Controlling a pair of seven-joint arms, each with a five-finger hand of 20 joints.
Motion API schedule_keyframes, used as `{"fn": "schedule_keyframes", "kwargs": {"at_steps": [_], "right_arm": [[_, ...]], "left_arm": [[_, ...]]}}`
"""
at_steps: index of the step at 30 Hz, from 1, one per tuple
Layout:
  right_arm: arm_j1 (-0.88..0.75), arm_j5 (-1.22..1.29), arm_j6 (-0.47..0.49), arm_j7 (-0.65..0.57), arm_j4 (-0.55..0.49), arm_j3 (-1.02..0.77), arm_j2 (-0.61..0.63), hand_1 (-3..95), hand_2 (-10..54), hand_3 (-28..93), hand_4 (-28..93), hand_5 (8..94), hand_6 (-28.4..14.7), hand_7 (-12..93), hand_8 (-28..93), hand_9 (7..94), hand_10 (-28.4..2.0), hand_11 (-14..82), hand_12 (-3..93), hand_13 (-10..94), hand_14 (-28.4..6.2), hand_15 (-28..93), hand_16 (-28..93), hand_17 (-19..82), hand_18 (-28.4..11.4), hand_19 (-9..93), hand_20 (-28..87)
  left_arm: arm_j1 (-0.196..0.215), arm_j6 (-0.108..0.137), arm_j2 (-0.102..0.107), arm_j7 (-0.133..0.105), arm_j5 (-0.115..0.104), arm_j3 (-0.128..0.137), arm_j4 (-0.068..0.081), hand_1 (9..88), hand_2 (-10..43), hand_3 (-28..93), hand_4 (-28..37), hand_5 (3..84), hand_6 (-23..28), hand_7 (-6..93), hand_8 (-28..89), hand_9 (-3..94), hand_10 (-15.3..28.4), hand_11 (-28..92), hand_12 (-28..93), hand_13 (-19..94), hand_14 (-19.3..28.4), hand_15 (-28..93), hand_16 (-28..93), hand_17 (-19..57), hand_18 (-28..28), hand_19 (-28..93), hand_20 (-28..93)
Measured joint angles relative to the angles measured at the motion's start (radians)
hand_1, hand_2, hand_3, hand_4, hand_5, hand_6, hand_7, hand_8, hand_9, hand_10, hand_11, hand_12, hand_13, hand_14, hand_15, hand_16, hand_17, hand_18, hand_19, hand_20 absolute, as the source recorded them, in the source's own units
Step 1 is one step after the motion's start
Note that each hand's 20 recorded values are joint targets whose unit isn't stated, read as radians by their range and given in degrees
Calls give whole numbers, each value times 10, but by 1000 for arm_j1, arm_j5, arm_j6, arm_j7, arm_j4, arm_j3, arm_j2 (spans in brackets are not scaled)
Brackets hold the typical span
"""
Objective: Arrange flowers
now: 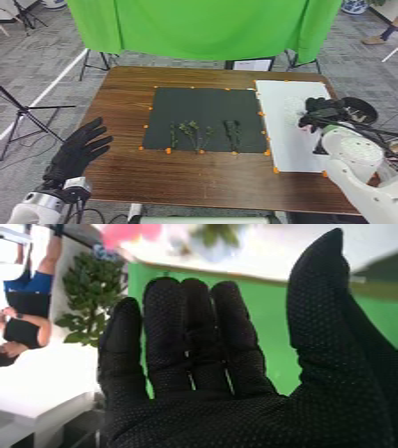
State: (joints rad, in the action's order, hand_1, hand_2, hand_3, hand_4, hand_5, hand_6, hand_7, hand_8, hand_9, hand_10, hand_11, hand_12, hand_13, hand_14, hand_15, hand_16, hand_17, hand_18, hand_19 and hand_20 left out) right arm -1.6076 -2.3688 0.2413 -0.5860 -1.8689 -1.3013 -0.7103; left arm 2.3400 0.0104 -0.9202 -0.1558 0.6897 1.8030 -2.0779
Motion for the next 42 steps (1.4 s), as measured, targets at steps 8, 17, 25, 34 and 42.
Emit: {"fn": "schedule_keyframes", "kwargs": {"at_steps": [8, 17, 25, 34, 42], "right_arm": [[-31, 0, -4, 3, 19, 22, 13, 274, -95, 908, -283, 430, -17, 450, -183, 507, -107, 348, 260, 484, -84, 771, 265, 136, -222, 693, 540], [-19, -43, -221, 26, 92, 91, 21, 465, -93, 864, -282, 645, 28, 536, 40, 819, -28, 204, 528, 668, -52, 739, 399, 233, -202, 753, 536], [22, -49, -340, 85, 46, 156, 21, 457, -95, 879, -282, 661, 28, 524, 46, 831, -33, 205, 534, 674, -53, 746, 395, 236, -202, 756, 538], [311, -31, -354, 224, 54, 459, -92, 449, -95, 880, -270, 666, 26, 520, 50, 834, -36, 201, 537, 673, -54, 746, 397, 235, -203, 756, 540], [506, -38, -339, 305, 141, 669, -298, 445, -95, 875, -271, 666, 27, 518, 53, 834, -36, 199, 538, 672, -57, 748, 388, 234, -202, 756, 540]], "left_arm": [[2, 0, 2, -1, 0, 6, 0, 264, -36, 705, -269, 250, 29, 216, -117, 199, 114, 225, 166, 177, 162, 338, 5, -100, 222, 395, 96], [3, 0, 8, -2, 0, 6, -1, 264, -36, 706, -270, 250, 29, 215, -117, 199, 114, 226, 167, 178, 162, 337, 4, -100, 221, 394, 96], [13, -1, 12, -10, -1, 36, -14, 263, -38, 707, -269, 250, 28, 215, -117, 199, 114, 224, 167, 177, 161, 335, 4, -100, 221, 393, 96], [2, 0, 19, -18, -6, 41, -13, 260, -44, 706, -269, 250, 29, 213, -116, 198, 115, 220, 168, 177, 160, 331, 6, -100, 221, 393, 96], [-11, 2, 23, -19, -8, 39, -11, 261, -43, 705, -271, 251, 28, 212, -116, 198, 114, 220, 170, 177, 160, 332, 7, -99, 221, 392, 96]]}}
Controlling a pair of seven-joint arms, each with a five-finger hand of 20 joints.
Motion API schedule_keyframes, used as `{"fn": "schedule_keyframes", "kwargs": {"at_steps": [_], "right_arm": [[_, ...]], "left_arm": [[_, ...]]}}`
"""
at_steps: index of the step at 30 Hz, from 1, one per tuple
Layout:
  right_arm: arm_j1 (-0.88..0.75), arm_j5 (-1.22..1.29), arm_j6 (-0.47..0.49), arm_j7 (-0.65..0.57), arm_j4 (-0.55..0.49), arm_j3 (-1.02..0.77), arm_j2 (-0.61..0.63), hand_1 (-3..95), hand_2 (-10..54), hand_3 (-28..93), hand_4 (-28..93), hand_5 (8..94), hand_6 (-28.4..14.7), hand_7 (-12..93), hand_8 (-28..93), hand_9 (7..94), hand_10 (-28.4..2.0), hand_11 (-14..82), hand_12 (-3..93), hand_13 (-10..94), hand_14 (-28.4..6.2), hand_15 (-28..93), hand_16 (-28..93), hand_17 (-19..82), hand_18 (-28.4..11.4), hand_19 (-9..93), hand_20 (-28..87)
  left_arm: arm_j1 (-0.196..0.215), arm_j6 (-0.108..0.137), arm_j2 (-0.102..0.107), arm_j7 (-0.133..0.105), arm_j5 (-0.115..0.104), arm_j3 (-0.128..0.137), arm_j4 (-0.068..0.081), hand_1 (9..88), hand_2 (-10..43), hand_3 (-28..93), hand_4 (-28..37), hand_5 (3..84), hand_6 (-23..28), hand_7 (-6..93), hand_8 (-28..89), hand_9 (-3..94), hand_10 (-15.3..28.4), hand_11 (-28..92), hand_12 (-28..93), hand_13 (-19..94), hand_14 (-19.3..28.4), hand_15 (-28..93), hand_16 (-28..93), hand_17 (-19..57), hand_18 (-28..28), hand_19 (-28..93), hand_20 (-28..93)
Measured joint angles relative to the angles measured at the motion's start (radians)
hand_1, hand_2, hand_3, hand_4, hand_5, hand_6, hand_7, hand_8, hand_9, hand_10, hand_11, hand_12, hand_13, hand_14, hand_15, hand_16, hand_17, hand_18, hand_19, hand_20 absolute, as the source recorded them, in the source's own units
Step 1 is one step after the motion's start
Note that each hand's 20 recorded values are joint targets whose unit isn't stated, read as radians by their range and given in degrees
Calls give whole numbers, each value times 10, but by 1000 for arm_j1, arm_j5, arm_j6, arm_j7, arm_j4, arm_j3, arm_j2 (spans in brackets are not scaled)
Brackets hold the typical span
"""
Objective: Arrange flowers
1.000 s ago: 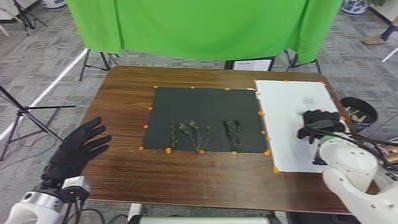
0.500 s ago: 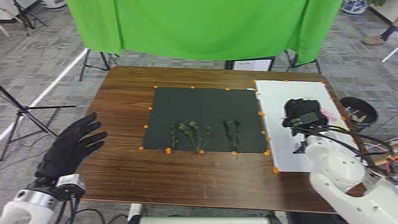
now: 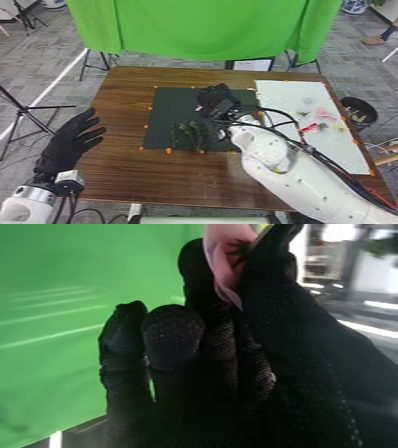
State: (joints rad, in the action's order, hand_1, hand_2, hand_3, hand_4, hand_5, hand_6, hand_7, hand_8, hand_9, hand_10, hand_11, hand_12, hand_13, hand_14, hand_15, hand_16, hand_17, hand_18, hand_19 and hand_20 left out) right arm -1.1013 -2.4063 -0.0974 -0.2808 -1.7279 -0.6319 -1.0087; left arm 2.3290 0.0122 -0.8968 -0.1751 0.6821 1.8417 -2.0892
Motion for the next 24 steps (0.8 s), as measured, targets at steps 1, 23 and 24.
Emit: {"fn": "schedule_keyframes", "kwargs": {"at_steps": [1, 23, 24], "right_arm": [[9, -4, 7, 9, 3, 12, -23, 444, -95, 875, -271, 666, 27, 518, 52, 834, -37, 199, 538, 672, -57, 748, 386, 234, -202, 756, 540], [61, -72, 49, 9, 147, 197, -232, 430, -95, 852, -282, 669, 28, 500, 49, 831, -39, 188, 533, 666, -60, 757, 356, 233, -204, 757, 541], [63, -76, 49, 3, 150, 199, -235, 426, -95, 847, -282, 663, 28, 499, 49, 827, -39, 186, 532, 662, -59, 756, 356, 231, -202, 757, 541]], "left_arm": [[-2, 1, 1, -1, 0, -2, 1, 261, -43, 705, -271, 250, 28, 212, -116, 198, 114, 220, 169, 177, 160, 332, 7, -99, 221, 392, 96], [-43, 13, 37, -16, -5, -40, 20, 261, -41, 704, -270, 252, 29, 211, -115, 198, 113, 222, 170, 175, 160, 331, 7, -100, 222, 393, 97], [-46, 12, 38, -15, -5, -42, 21, 262, -41, 704, -270, 252, 30, 211, -115, 198, 114, 221, 170, 175, 160, 332, 7, -100, 222, 393, 97]]}}
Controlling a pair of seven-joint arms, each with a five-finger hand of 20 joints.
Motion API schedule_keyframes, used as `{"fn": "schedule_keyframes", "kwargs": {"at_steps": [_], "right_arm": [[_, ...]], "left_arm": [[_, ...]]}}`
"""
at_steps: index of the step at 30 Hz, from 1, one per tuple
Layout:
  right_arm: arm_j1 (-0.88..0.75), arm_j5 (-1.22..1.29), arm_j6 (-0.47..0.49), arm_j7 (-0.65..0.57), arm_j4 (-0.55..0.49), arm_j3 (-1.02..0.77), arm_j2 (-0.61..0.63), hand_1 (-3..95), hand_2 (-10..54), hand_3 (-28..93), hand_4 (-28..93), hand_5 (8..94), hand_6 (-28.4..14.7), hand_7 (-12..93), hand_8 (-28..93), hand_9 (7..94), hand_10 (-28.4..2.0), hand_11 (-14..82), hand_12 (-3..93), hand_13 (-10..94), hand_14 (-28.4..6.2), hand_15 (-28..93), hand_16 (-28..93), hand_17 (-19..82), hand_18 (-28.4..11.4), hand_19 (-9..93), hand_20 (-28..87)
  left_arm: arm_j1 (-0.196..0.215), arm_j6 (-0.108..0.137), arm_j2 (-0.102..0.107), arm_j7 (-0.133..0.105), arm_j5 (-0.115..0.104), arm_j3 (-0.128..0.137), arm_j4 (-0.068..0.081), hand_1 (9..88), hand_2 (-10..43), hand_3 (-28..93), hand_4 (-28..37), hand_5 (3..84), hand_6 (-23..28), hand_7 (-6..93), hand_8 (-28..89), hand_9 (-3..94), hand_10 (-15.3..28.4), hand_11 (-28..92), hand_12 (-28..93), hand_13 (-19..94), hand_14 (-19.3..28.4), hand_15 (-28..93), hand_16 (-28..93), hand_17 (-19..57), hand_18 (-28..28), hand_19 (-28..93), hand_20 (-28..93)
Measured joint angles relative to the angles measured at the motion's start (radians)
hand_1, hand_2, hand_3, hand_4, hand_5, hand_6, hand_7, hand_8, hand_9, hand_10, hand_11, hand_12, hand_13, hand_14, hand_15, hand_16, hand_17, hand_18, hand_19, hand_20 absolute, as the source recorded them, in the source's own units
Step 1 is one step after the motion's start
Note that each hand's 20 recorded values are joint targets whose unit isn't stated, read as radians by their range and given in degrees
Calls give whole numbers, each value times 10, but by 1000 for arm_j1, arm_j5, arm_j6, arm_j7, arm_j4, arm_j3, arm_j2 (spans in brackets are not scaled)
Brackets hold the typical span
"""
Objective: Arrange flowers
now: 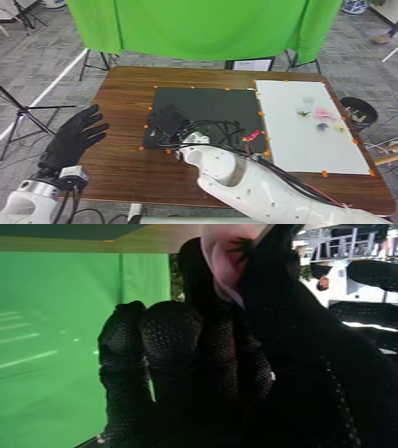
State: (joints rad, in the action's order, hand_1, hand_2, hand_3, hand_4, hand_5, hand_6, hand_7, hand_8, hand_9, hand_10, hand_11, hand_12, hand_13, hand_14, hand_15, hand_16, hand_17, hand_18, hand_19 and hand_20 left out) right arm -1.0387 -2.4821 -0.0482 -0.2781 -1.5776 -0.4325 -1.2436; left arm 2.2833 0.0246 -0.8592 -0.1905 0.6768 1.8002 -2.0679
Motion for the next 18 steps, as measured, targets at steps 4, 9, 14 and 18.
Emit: {"fn": "schedule_keyframes", "kwargs": {"at_steps": [4, 9, 14, 18], "right_arm": [[4, -11, 1, -20, 10, 9, -9, 406, -95, 828, -283, 633, 28, 501, 48, 801, -42, 175, 522, 641, -60, 754, 356, 225, -202, 755, 541], [9, -23, -3, -36, 27, 23, -16, 391, -95, 817, -283, 613, 24, 495, 24, 767, -51, 211, 458, 632, -61, 749, 349, 222, -205, 755, 544], [15, -35, -23, -82, 43, 49, -18, 349, -95, 852, -283, 565, 16, 463, 15, 679, -73, 313, 374, 586, -69, 762, 342, 208, -207, 756, 547], [15, -46, -20, -98, 45, 50, -19, 323, -95, 892, -283, 540, 12, 457, -121, 629, -89, 378, 295, 552, -73, 768, 334, 199, -208, 753, 548]], "left_arm": [[-10, -1, 4, 2, 0, -8, 4, 262, -40, 703, -271, 252, 29, 211, -115, 198, 113, 222, 170, 176, 159, 331, 7, -100, 222, 393, 97], [-15, -1, 5, 5, 0, -11, 5, 262, -40, 704, -271, 252, 29, 212, -115, 198, 114, 221, 169, 175, 160, 331, 7, -100, 221, 393, 97], [-25, -2, 7, 9, 0, -19, 12, 262, -40, 704, -270, 252, 29, 211, -116, 198, 113, 222, 169, 175, 160, 329, 7, -100, 222, 393, 97], [-28, -2, 9, 11, 0, -20, 13, 262, -40, 704, -270, 252, 29, 211, -116, 197, 114, 221, 168, 175, 159, 330, 8, -100, 221, 392, 96]]}}
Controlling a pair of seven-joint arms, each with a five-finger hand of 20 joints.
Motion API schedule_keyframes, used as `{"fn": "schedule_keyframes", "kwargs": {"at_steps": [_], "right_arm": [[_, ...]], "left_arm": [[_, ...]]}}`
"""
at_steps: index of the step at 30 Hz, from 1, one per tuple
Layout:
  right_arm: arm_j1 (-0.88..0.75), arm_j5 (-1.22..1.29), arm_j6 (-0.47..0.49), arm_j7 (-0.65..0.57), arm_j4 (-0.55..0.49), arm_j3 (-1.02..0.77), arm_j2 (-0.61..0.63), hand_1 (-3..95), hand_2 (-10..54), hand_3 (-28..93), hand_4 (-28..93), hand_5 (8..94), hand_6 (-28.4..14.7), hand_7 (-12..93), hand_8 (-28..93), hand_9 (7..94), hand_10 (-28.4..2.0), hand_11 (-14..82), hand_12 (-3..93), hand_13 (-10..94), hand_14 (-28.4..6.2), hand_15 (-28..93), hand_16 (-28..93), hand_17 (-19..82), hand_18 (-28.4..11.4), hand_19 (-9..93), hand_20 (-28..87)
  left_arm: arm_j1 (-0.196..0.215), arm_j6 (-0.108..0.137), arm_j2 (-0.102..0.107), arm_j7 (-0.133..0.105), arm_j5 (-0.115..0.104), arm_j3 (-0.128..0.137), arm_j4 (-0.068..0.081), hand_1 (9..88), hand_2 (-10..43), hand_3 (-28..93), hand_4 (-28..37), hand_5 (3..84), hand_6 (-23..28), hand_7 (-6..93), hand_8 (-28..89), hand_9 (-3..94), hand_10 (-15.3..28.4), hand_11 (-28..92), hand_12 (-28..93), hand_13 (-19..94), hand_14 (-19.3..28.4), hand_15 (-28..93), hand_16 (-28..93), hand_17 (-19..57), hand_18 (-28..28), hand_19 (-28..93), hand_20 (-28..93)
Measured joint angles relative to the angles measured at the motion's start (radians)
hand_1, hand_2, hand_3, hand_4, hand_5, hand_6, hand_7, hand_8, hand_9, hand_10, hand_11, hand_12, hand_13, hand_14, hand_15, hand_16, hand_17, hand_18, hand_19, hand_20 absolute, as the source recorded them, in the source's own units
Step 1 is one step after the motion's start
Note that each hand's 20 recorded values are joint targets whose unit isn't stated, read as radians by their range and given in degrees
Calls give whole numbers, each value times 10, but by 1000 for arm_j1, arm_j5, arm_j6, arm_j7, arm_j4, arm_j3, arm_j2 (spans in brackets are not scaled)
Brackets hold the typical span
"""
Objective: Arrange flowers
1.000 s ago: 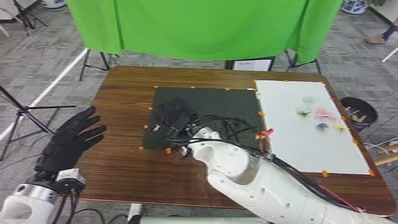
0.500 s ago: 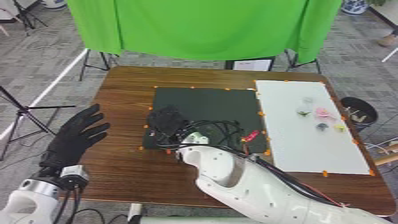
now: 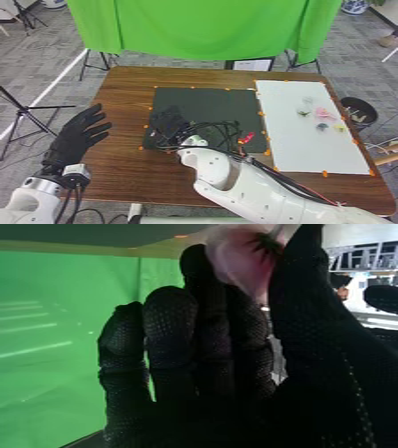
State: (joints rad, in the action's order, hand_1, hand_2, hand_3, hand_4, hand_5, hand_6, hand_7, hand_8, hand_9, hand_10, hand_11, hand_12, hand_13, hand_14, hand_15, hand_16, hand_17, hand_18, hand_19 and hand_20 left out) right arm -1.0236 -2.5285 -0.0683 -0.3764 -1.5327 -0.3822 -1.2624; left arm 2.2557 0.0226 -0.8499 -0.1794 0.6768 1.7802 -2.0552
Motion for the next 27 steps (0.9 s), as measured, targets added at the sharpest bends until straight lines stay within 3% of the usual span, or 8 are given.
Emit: {"fn": "schedule_keyframes", "kwargs": {"at_steps": [2, 10, 15, 22, 27], "right_arm": [[0, -4, 5, -5, 0, 0, 0, 313, -95, 897, -283, 527, 5, 452, -186, 607, -92, 386, 279, 536, -77, 768, 333, 191, -209, 750, 548], [-7, -6, 54, -22, -8, -23, -4, 272, -95, 889, -283, 483, -16, 428, -183, 550, -106, 381, 279, 510, -86, 774, 322, 164, -217, 738, 551], [-21, 0, 164, -27, -44, -65, -5, 248, -95, 886, -283, 443, -32, 413, -174, 498, -113, 380, 279, 478, -95, 780, 303, 140, -222, 721, 551], [-112, 258, 334, -52, -211, -260, 1, 276, -95, 887, -283, 394, -40, 420, -174, 434, -121, 392, 281, 436, -105, 785, 270, 127, -225, 715, 548], [-155, 433, 343, -78, -338, -383, 55, 277, -95, 895, -283, 377, -40, 419, -176, 406, -124, 376, 273, 404, -108, 755, 244, 130, -219, 717, 540]], "left_arm": [[0, 0, 0, 0, 0, 0, 0, 263, -40, 703, -270, 251, 29, 212, -116, 197, 114, 221, 168, 175, 160, 330, 8, -100, 221, 393, 96], [1, -1, 0, 2, 0, 0, 0, 263, -39, 703, -270, 251, 29, 211, -116, 197, 114, 222, 170, 174, 160, 331, 7, -100, 221, 393, 97], [2, -1, -1, 2, 1, 1, 0, 262, -40, 704, -269, 251, 29, 211, -115, 197, 114, 221, 169, 174, 160, 332, 7, -100, 221, 393, 97], [33, 0, -20, 0, 2, 29, -12, 263, -40, 704, -270, 252, 29, 211, -115, 197, 115, 223, 170, 174, 160, 333, 6, -100, 221, 393, 97], [57, 0, -37, 0, 2, 41, -17, 264, -38, 703, -270, 252, 29, 212, -116, 197, 114, 223, 169, 174, 160, 333, 6, -100, 221, 393, 97]]}}
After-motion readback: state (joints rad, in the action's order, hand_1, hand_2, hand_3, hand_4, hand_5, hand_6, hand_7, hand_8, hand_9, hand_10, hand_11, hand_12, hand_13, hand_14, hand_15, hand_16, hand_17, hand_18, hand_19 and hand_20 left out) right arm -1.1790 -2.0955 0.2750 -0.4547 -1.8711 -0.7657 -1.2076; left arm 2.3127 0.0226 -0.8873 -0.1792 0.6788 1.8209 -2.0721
